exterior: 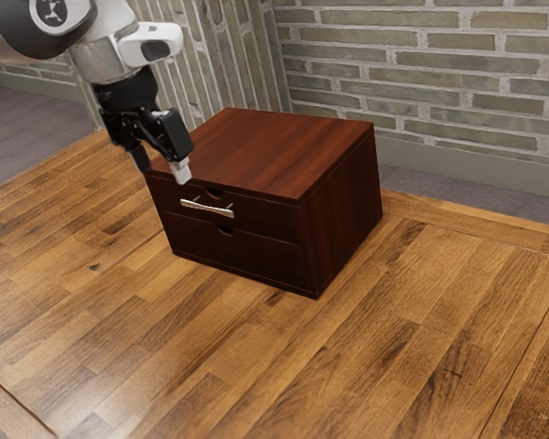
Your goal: Pull the drawer handle with one arm to open the drawer
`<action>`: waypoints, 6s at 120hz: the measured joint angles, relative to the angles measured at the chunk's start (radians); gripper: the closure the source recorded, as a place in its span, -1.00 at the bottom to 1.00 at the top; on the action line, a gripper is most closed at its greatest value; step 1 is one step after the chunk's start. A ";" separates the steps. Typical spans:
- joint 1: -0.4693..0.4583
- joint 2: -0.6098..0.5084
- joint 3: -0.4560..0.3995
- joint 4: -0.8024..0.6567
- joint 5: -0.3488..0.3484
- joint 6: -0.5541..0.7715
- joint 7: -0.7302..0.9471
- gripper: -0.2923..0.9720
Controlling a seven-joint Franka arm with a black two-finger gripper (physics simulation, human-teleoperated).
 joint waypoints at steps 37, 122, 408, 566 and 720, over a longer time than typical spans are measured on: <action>0.004 -0.076 0.010 -0.005 0.012 -0.054 -0.132 -0.50; -0.224 -0.356 -0.011 -0.522 0.168 0.323 -1.585 -0.45; -0.198 -0.140 0.263 -0.670 0.091 0.971 -1.634 -0.36; -0.178 -0.175 0.270 -0.788 0.056 0.983 -1.623 -0.28; -0.186 -0.367 0.284 -0.966 0.154 0.915 -1.713 -0.27</action>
